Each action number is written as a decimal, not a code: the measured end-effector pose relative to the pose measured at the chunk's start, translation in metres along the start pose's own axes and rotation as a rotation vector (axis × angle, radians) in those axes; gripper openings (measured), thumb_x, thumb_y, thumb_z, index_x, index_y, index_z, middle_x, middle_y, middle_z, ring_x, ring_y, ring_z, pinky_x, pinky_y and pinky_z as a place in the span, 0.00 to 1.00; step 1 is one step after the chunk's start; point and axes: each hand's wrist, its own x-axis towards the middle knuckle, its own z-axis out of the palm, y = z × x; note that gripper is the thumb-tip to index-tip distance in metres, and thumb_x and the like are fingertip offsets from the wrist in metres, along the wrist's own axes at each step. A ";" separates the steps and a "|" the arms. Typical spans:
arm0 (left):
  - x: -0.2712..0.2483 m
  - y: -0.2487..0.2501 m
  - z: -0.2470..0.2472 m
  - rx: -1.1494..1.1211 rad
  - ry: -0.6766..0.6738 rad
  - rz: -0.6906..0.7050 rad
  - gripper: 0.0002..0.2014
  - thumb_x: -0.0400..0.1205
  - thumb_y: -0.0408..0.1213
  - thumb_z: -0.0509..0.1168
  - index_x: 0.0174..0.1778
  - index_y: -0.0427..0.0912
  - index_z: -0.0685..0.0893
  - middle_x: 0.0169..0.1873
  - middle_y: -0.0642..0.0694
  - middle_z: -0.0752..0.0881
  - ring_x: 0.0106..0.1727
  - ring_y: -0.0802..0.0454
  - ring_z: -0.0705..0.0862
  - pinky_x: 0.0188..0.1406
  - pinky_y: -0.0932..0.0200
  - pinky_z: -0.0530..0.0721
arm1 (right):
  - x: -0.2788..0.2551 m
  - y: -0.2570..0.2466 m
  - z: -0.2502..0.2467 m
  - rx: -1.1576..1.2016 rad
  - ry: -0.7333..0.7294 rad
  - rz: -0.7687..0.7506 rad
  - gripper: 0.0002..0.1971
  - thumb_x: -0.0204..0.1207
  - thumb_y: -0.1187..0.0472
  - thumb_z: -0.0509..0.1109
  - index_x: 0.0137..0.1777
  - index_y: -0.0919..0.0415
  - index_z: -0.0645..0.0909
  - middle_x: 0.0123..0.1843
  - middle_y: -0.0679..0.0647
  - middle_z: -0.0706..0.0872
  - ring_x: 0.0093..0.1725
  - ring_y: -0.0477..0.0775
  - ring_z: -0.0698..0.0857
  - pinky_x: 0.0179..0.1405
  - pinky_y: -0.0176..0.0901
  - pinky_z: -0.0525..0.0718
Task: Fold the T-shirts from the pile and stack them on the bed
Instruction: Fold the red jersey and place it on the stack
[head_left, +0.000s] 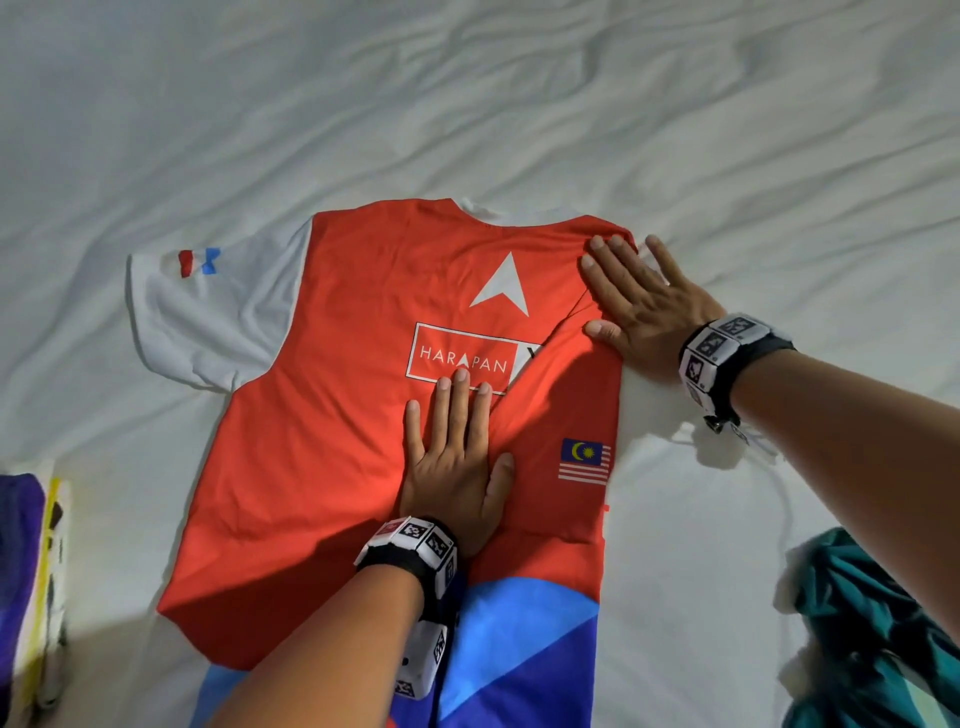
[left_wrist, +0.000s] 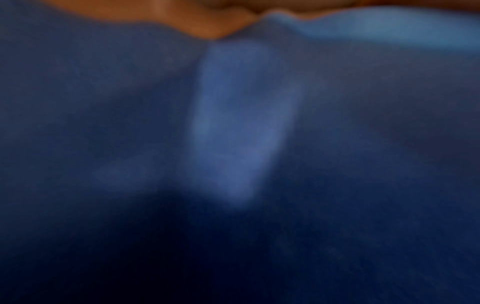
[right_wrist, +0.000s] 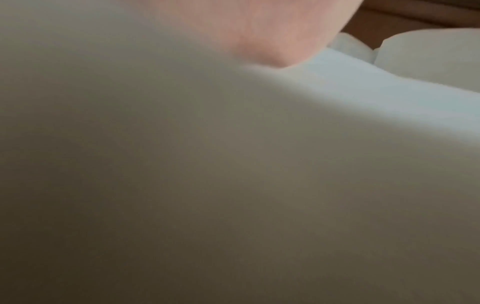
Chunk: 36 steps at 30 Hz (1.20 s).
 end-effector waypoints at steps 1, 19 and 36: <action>0.000 0.000 0.001 0.015 -0.005 0.000 0.38 0.86 0.55 0.50 0.90 0.39 0.55 0.90 0.38 0.47 0.91 0.42 0.44 0.86 0.29 0.47 | -0.003 -0.002 -0.005 0.009 0.012 0.038 0.39 0.88 0.36 0.37 0.90 0.63 0.45 0.91 0.61 0.50 0.90 0.60 0.48 0.88 0.65 0.45; 0.001 0.004 -0.022 -0.041 -0.099 -0.012 0.39 0.84 0.60 0.42 0.91 0.46 0.49 0.91 0.42 0.44 0.91 0.45 0.40 0.87 0.34 0.36 | -0.109 -0.179 -0.024 0.284 -0.141 0.390 0.42 0.86 0.35 0.33 0.90 0.65 0.46 0.91 0.59 0.41 0.90 0.58 0.37 0.88 0.60 0.38; -0.016 -0.179 -0.114 -0.079 -0.070 -0.783 0.21 0.87 0.54 0.59 0.66 0.40 0.77 0.65 0.38 0.79 0.69 0.37 0.77 0.60 0.40 0.77 | 0.105 -0.280 -0.125 0.387 0.012 0.306 0.20 0.86 0.47 0.60 0.68 0.59 0.79 0.65 0.61 0.81 0.67 0.67 0.76 0.60 0.59 0.76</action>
